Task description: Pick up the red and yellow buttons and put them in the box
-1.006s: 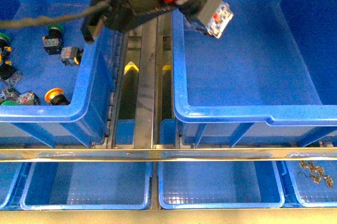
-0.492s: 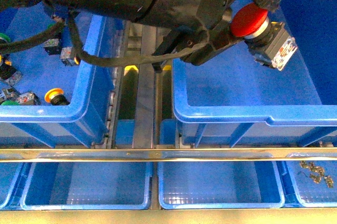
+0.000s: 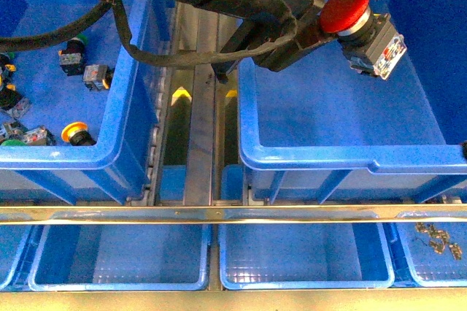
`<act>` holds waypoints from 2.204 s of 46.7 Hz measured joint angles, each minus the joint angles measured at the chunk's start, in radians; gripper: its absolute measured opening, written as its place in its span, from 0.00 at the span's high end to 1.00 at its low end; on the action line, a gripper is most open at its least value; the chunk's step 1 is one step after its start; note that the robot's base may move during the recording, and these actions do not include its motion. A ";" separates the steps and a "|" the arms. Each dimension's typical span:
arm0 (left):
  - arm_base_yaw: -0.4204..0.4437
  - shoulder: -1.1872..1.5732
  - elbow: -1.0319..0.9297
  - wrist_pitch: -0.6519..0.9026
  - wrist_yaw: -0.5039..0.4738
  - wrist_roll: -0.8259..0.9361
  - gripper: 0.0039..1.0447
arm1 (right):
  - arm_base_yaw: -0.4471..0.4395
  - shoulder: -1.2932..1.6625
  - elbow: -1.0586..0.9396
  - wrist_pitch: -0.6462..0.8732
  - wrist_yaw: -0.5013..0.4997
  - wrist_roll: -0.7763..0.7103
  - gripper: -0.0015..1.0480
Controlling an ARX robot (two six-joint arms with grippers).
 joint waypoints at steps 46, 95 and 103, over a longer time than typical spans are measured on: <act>0.005 0.000 0.020 -0.013 -0.010 0.012 0.68 | 0.118 0.830 0.283 0.664 -0.053 -0.317 0.06; 0.014 0.001 0.041 -0.019 -0.003 0.017 0.68 | 0.050 0.965 0.342 0.748 0.003 -0.307 0.67; 0.014 0.001 0.041 -0.026 -0.008 0.020 0.60 | 0.050 0.961 0.328 0.748 0.003 -0.308 0.67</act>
